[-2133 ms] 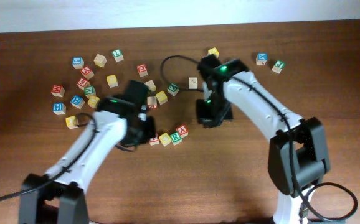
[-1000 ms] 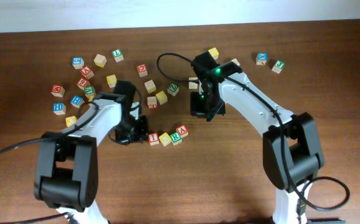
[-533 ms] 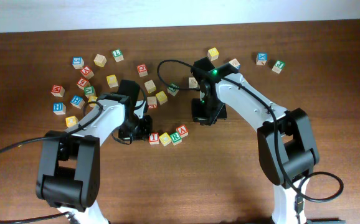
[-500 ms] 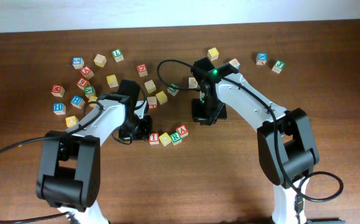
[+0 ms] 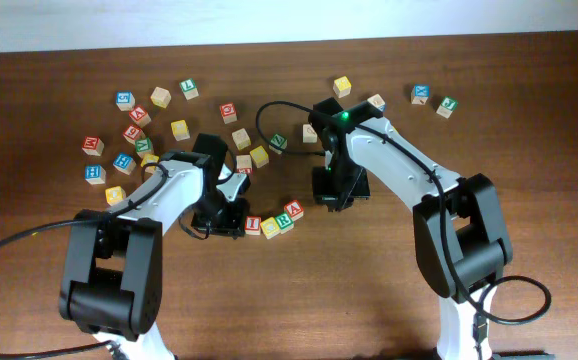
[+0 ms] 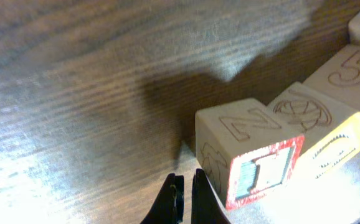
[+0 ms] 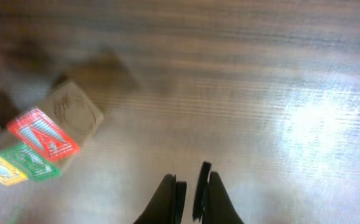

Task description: Spell out ICRA

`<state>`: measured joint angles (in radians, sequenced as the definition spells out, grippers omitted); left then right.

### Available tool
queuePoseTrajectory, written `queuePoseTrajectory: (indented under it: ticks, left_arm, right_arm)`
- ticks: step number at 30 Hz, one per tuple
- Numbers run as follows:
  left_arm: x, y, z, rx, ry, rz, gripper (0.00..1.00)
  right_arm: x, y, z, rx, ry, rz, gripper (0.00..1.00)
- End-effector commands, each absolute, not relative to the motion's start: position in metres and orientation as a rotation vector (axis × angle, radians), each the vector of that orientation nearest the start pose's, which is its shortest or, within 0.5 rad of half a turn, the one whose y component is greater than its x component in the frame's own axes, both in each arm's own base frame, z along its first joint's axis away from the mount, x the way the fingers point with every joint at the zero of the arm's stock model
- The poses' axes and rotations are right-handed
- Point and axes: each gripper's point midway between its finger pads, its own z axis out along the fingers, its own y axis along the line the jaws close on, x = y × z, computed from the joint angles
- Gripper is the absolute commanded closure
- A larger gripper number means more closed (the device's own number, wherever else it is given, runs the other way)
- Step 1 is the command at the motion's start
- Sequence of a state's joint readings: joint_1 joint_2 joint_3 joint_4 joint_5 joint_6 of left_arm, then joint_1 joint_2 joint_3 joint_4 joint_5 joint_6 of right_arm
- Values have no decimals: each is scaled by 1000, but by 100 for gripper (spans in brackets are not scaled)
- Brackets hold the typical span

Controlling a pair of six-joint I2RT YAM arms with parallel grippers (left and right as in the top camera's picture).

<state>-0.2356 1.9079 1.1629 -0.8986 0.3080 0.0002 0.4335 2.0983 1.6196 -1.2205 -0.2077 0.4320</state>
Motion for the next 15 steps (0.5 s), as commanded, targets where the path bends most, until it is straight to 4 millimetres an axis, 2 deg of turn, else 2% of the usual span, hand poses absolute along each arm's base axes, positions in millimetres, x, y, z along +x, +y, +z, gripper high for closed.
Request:
queuePoseTrajectory:
  ticks: [1,3,5,6,9,12,15]
  left_arm:
    - [289,-117,-1,356,3209,-447,100]
    - [295,-106,-2,204,3221,-416,100]
    - [298,-100,-2,171,3214,-425,100]
    - [301,-97,-2,154,3209,-425,100]
    - [308,-89,-3,104,3190,-416,100]
    - [314,-76,-3,-98,3184,-415,100]
    - [316,-59,-3,-224,3182,-416,100]
  right_arm:
    - [300,196,46,-16,3410,331,96]
    - [289,202,48,-61,3444,347,96]
    - [282,210,49,-94,3456,360,96]
    - [274,222,51,-136,3464,403,96]
    - [253,248,51,-267,3467,381,96]
    - [251,278,47,-191,3418,390,96]
    - [254,301,44,-163,3349,407,96]
